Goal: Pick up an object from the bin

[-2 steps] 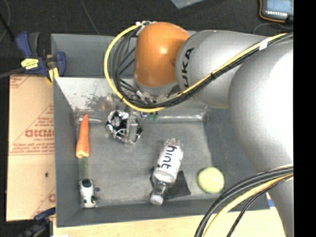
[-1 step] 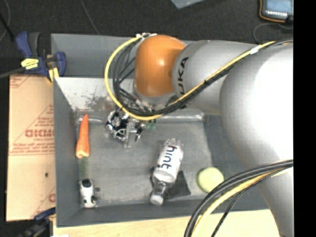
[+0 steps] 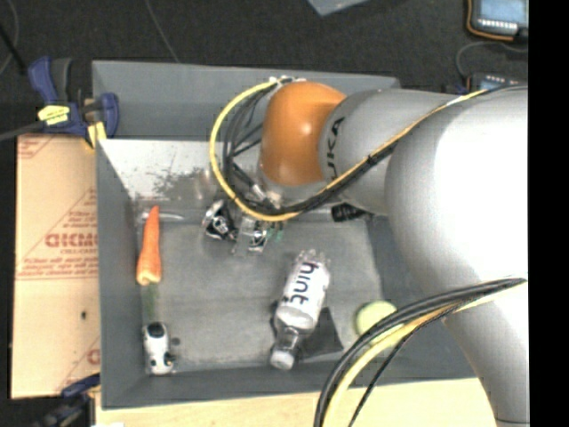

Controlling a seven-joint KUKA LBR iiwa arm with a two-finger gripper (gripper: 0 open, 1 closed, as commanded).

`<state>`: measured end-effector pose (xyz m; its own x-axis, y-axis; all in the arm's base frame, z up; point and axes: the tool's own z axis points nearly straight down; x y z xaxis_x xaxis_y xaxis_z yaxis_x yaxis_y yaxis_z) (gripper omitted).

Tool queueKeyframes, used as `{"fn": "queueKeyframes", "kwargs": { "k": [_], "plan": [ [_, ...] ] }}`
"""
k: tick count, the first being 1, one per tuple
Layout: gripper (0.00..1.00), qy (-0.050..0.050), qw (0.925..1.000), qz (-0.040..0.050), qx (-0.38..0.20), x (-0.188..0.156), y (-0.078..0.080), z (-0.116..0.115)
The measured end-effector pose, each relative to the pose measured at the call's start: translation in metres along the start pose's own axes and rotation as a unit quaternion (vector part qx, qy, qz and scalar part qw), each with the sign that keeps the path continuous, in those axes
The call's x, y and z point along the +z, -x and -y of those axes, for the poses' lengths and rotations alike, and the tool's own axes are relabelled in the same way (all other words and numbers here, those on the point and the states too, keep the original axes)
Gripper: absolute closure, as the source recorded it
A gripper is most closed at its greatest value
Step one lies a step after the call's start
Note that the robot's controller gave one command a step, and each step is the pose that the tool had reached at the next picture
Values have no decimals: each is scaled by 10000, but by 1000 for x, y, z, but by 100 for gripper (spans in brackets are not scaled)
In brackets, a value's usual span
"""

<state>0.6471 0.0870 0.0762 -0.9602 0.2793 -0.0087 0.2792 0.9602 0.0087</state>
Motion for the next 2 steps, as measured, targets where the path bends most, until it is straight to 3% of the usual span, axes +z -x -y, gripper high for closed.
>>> {"fn": "queueKeyframes", "kwargs": {
  "k": [2],
  "plan": [
    [100, -10, 10000, -13, -37, 0, 3, -3]
  ]
}}
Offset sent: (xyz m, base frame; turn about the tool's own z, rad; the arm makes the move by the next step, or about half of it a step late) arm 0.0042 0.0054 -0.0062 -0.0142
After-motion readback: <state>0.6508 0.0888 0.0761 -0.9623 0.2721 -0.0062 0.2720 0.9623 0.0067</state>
